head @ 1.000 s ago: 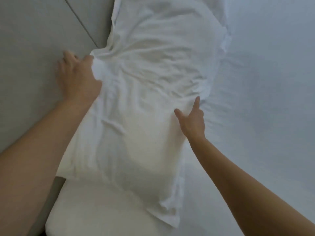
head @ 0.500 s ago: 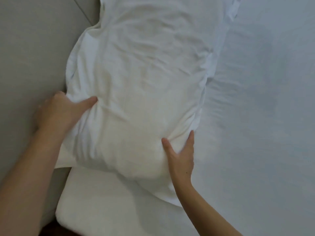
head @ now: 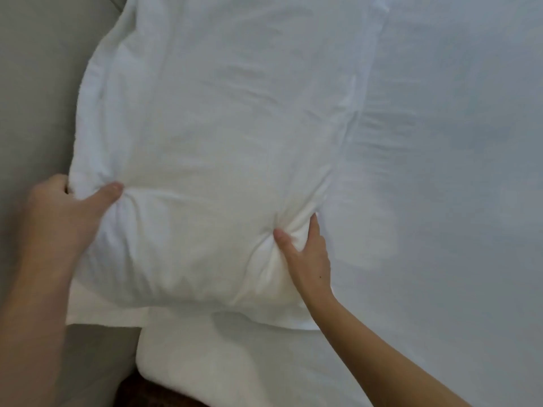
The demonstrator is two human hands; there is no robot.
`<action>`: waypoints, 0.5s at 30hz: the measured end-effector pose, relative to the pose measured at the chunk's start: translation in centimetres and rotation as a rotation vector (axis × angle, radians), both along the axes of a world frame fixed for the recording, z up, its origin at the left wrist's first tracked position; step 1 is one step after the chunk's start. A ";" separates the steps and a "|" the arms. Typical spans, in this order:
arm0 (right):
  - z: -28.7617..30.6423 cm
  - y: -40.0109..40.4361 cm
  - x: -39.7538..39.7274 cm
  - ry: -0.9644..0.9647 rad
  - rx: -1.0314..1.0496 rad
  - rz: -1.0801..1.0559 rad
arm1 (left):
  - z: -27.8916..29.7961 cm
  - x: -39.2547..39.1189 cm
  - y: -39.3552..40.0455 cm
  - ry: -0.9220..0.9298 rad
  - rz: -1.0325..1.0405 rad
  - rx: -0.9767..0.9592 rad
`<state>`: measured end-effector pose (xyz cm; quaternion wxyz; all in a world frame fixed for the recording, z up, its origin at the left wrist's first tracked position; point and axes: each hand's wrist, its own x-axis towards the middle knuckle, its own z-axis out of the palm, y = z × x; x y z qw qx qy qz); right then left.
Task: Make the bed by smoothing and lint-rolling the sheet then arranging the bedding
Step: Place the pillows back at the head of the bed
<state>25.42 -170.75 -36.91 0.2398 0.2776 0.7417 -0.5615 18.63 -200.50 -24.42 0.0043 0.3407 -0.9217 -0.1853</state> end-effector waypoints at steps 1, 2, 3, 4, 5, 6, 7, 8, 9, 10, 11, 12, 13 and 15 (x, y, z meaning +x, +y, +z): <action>0.0 0.2 0.5 0.011 0.043 0.001 | 1.1 -0.1 2.5 -0.012 -0.036 -0.015; 0.0 0.4 0.9 0.023 0.104 0.012 | 1.6 0.0 4.1 -0.058 -0.072 -0.047; -0.1 0.7 1.3 0.040 0.173 0.041 | 1.7 0.2 4.7 -0.091 -0.131 -0.093; -0.3 1.1 1.8 0.049 0.210 0.065 | 1.6 0.4 4.8 -0.095 -0.154 -0.110; -0.3 1.4 2.3 0.029 0.203 0.085 | 1.6 0.5 4.9 -0.106 -0.172 -0.092; -0.3 1.5 2.7 -0.009 0.155 0.093 | 1.7 0.4 4.7 -0.112 -0.152 -0.056; -0.4 1.5 3.0 -0.054 0.096 0.095 | 1.9 0.3 4.4 -0.139 -0.124 -0.026; -0.6 1.5 3.3 -0.088 0.048 0.095 | 2.0 0.3 3.8 -0.154 -0.100 -0.016; -0.7 1.4 3.5 -0.121 0.018 0.094 | 2.5 0.6 3.5 -0.184 -0.111 -0.024; -0.9 1.3 3.7 -0.143 -0.006 0.085 | 3.0 0.9 3.3 -0.209 -0.104 -0.017; -1.1 1.1 3.9 -0.159 -0.020 0.070 | 3.3 1.2 2.9 -0.231 -0.096 -0.008; -1.0 0.9 4.2 -0.165 -0.030 0.046 | 3.7 1.6 2.8 -0.251 -0.092 0.020; -0.9 0.6 4.4 -0.159 -0.031 0.019 | 3.9 2.1 2.7 -0.260 -0.097 0.048; -0.5 -0.1 5.1 -0.145 -0.009 -0.055 | 4.2 2.9 3.1 -0.219 -0.105 0.072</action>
